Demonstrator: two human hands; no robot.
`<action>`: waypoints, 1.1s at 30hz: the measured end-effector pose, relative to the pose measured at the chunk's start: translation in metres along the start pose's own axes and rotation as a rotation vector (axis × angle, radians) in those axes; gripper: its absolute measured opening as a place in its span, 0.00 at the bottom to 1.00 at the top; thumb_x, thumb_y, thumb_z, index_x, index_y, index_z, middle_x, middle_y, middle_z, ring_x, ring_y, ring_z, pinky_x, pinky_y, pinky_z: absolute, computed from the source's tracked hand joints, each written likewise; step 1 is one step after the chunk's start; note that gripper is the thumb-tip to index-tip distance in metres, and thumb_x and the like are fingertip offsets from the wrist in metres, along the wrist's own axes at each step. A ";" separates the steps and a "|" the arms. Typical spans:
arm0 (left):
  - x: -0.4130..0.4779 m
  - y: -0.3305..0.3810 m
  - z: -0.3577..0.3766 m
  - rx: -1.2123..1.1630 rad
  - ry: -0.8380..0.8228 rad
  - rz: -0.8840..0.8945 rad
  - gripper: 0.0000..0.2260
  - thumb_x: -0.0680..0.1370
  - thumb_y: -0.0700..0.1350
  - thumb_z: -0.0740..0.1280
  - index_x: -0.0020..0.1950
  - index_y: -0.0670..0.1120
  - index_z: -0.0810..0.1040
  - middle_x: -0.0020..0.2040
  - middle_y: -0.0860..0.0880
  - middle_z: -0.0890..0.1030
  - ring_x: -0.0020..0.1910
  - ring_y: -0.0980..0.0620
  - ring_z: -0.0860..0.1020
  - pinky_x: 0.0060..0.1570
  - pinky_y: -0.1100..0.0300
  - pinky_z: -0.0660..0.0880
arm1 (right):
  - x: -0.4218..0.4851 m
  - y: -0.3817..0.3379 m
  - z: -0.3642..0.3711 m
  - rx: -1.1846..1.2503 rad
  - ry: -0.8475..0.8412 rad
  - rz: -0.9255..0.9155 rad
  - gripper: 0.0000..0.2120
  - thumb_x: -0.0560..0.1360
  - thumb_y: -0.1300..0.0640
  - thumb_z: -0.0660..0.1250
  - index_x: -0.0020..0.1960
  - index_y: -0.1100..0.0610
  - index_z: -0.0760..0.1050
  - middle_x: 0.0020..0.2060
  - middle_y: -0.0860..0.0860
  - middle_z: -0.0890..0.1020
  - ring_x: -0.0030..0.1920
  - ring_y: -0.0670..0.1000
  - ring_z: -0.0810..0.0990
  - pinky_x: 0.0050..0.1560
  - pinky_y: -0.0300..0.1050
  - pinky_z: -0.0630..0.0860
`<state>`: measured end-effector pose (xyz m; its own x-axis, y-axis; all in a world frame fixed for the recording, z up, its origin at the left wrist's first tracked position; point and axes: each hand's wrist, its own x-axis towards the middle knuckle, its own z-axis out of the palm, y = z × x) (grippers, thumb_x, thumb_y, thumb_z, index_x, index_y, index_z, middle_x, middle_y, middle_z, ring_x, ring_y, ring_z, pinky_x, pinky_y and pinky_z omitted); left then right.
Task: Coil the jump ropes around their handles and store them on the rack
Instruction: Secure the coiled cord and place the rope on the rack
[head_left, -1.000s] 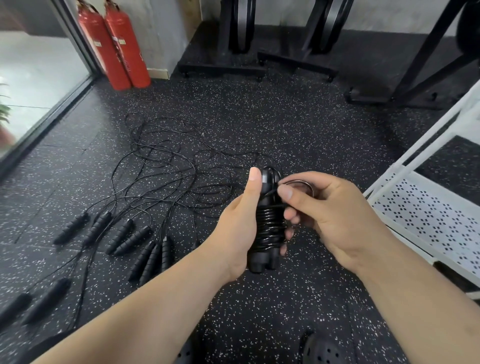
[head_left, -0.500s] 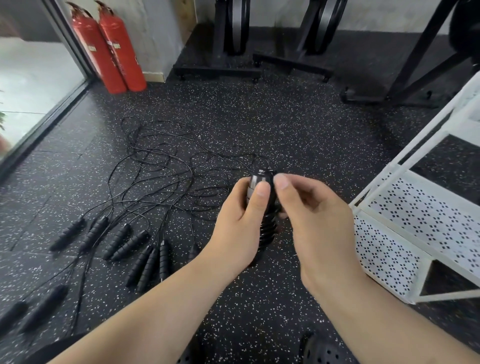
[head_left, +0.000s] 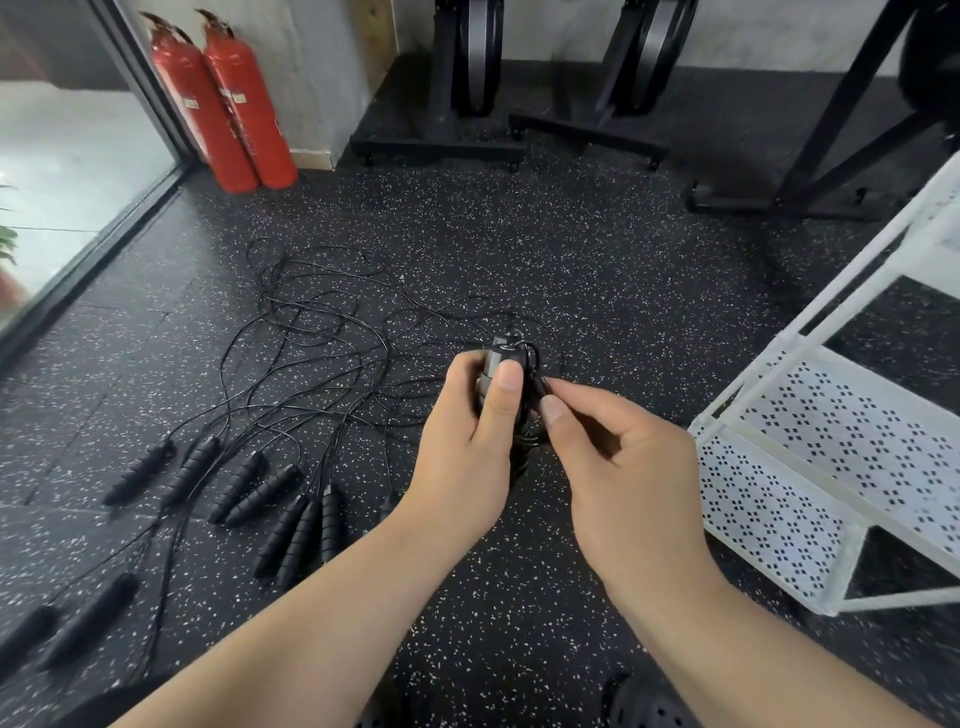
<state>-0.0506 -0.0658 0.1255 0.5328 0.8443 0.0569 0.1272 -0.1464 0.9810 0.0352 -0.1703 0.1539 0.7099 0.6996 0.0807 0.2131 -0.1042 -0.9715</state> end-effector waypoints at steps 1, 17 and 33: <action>0.000 0.000 0.000 0.005 0.000 -0.001 0.18 0.80 0.67 0.56 0.53 0.54 0.73 0.41 0.65 0.79 0.40 0.64 0.75 0.42 0.69 0.70 | 0.002 0.000 -0.001 0.000 -0.007 0.006 0.10 0.82 0.56 0.73 0.59 0.43 0.87 0.51 0.33 0.87 0.55 0.36 0.85 0.60 0.38 0.81; -0.002 -0.006 -0.007 0.192 -0.040 0.089 0.22 0.78 0.70 0.55 0.63 0.56 0.71 0.47 0.64 0.82 0.41 0.59 0.79 0.38 0.67 0.72 | 0.021 0.005 -0.007 0.091 -0.079 0.221 0.01 0.77 0.57 0.78 0.47 0.53 0.87 0.37 0.50 0.88 0.38 0.49 0.88 0.45 0.44 0.86; -0.008 -0.007 0.003 0.047 -0.033 0.134 0.11 0.85 0.58 0.60 0.64 0.57 0.73 0.52 0.67 0.82 0.50 0.64 0.81 0.48 0.72 0.73 | 0.020 0.009 0.007 0.186 0.038 0.208 0.06 0.81 0.50 0.74 0.53 0.51 0.80 0.33 0.50 0.79 0.33 0.47 0.76 0.38 0.46 0.76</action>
<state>-0.0535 -0.0730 0.1178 0.5751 0.7981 0.1796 0.0917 -0.2810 0.9553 0.0467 -0.1527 0.1450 0.7507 0.6497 -0.1198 -0.0641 -0.1089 -0.9920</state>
